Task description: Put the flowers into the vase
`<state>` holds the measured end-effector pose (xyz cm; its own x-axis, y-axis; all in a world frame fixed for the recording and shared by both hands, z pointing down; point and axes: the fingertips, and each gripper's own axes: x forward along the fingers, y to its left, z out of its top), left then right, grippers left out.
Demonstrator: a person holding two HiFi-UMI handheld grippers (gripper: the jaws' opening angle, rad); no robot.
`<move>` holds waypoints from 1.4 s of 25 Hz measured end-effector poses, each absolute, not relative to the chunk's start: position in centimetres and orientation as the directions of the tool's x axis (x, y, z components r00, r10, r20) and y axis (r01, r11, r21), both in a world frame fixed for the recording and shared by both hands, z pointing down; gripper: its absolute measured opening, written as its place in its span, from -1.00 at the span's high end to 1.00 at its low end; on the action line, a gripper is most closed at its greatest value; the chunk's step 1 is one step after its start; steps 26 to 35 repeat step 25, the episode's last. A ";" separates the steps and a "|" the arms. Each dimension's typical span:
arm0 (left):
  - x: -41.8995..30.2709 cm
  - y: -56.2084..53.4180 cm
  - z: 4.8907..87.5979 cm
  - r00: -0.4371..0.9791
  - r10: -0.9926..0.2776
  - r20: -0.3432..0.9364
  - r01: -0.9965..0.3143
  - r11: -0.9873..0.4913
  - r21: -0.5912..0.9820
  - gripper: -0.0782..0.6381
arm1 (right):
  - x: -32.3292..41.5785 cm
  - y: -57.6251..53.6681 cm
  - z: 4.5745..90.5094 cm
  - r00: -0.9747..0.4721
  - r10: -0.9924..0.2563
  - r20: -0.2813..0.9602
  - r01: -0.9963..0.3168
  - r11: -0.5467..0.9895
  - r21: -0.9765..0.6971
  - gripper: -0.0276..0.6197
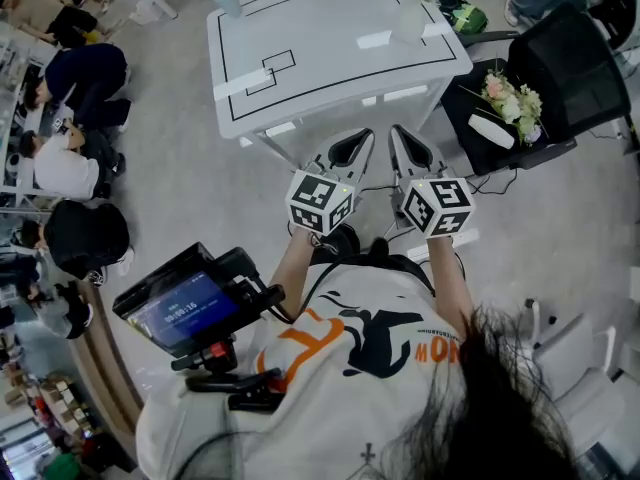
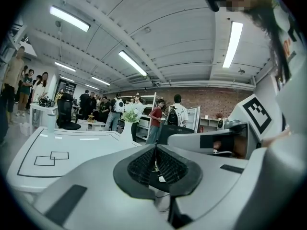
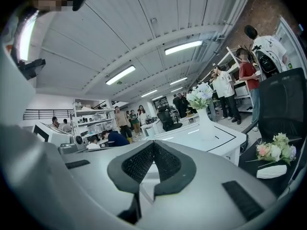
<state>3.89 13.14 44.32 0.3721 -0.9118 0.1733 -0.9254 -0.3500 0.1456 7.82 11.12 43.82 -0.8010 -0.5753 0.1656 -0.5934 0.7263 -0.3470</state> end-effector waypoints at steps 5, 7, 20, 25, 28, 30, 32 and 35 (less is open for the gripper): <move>4.2 13.5 44.6 0.366 -0.914 0.175 -0.929 -0.346 0.134 0.74 | 7.9 11.4 44.0 -0.806 -0.570 0.162 -0.587 0.733 -0.344 0.87; 4.0 13.5 44.6 0.358 -0.917 0.177 -0.932 -0.338 0.132 0.74 | 7.6 11.6 44.0 -0.813 -0.560 0.162 -0.578 0.740 -0.344 0.87; 3.6 12.7 44.4 0.355 -0.917 0.183 -0.933 -0.337 0.124 0.74 | 7.0 11.0 43.7 -0.819 -0.550 0.162 -0.570 0.748 -0.340 0.87; 3.3 12.1 44.4 0.354 -0.916 0.188 -0.934 -0.335 0.122 0.74 | 6.7 10.5 43.8 -0.820 -0.547 0.167 -0.568 0.749 -0.340 0.87; 3.3 12.1 44.4 0.354 -0.916 0.188 -0.934 -0.335 0.122 0.74 | 6.7 10.5 43.8 -0.820 -0.547 0.167 -0.568 0.749 -0.340 0.87; 3.3 12.1 44.4 0.354 -0.916 0.188 -0.934 -0.335 0.122 0.74 | 6.7 10.5 43.8 -0.820 -0.547 0.167 -0.568 0.749 -0.340 0.87; 3.3 12.1 44.4 0.354 -0.916 0.188 -0.934 -0.335 0.122 0.74 | 6.7 10.5 43.8 -0.820 -0.547 0.167 -0.568 0.749 -0.340 0.87; 3.3 12.1 44.4 0.354 -0.916 0.188 -0.934 -0.335 0.122 0.74 | 6.7 10.5 43.8 -0.820 -0.547 0.167 -0.568 0.749 -0.340 0.87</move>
